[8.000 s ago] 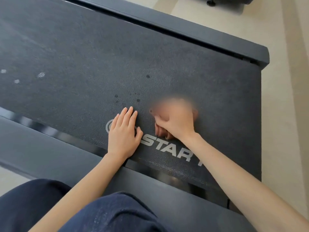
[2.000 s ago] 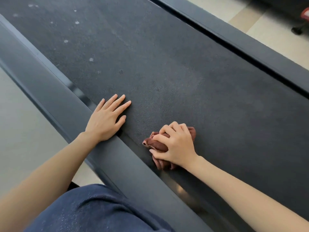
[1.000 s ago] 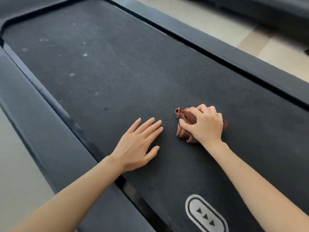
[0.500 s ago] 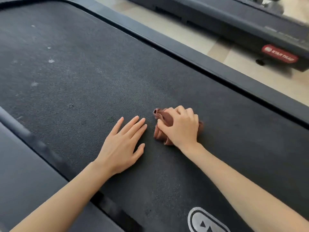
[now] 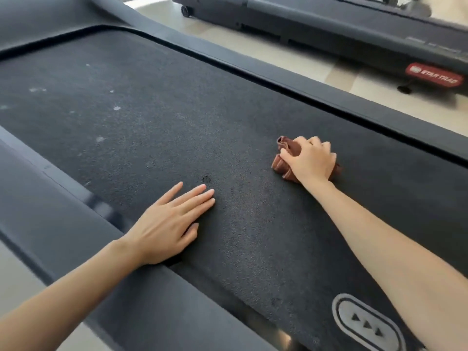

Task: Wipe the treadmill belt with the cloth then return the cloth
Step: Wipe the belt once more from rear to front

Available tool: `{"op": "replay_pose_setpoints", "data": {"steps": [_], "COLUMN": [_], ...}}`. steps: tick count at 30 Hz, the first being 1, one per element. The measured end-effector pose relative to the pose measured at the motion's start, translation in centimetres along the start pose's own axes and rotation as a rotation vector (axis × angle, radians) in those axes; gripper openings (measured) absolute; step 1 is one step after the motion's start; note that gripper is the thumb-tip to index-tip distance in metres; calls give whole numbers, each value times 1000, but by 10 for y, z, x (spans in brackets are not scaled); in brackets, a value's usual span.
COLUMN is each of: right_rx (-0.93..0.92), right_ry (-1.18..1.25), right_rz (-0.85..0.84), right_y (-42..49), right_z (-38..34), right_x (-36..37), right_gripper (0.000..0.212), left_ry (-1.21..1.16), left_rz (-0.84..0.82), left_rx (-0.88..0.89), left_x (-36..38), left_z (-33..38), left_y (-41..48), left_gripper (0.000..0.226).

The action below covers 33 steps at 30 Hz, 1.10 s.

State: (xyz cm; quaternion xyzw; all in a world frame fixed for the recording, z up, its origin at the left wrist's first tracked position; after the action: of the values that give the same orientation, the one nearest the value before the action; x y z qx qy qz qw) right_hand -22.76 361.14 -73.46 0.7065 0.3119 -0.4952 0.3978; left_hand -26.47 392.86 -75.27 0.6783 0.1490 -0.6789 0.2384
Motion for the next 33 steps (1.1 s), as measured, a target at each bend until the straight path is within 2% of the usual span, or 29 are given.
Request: {"op": "replay_pose_setpoints", "data": {"steps": [4, 10, 14, 18, 21, 25, 30, 33], "right_rx": [21, -253, -345, -331, -256, -176, -197, -219], "right_ry": [-61, 21, 86, 100, 83, 60, 64, 64], "right_rz": [19, 97, 80, 16, 54, 121, 135, 142], "right_y": [-14, -107, -170, -223, -255, -248, -195, -174], "right_z": [-9, -39, -35, -15, -3, -23, -92, -110], "right_x": [0, -18, -36, -57, -68, -65, -35, -26], "right_gripper": [46, 50, 39, 33, 30, 30, 31, 33], "left_ry": [-47, -147, -168, -194, -204, -206, -264, -276], "left_rz": [-17, -3, 17, 25, 53, 65, 28, 73], "left_rx": [138, 148, 160, 209, 232, 229, 375, 324], "left_x": [0, 7, 11, 15, 18, 22, 8, -5], "left_z": [6, 1, -2, 0, 4, 6, -11, -34], "left_y": [2, 2, 2, 12, 25, 27, 18, -6], "left_gripper": [52, 53, 55, 57, 57, 58, 53, 48]}}
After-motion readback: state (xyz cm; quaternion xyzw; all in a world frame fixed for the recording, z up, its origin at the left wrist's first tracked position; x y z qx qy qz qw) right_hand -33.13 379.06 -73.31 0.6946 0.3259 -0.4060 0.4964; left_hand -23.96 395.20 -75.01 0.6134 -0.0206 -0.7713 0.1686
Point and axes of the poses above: each hand's wrist, its own y-axis towards the middle knuckle, its own x-axis out of the palm, z = x × y, the point moved 4 cm from there along y, towards the middle knuckle
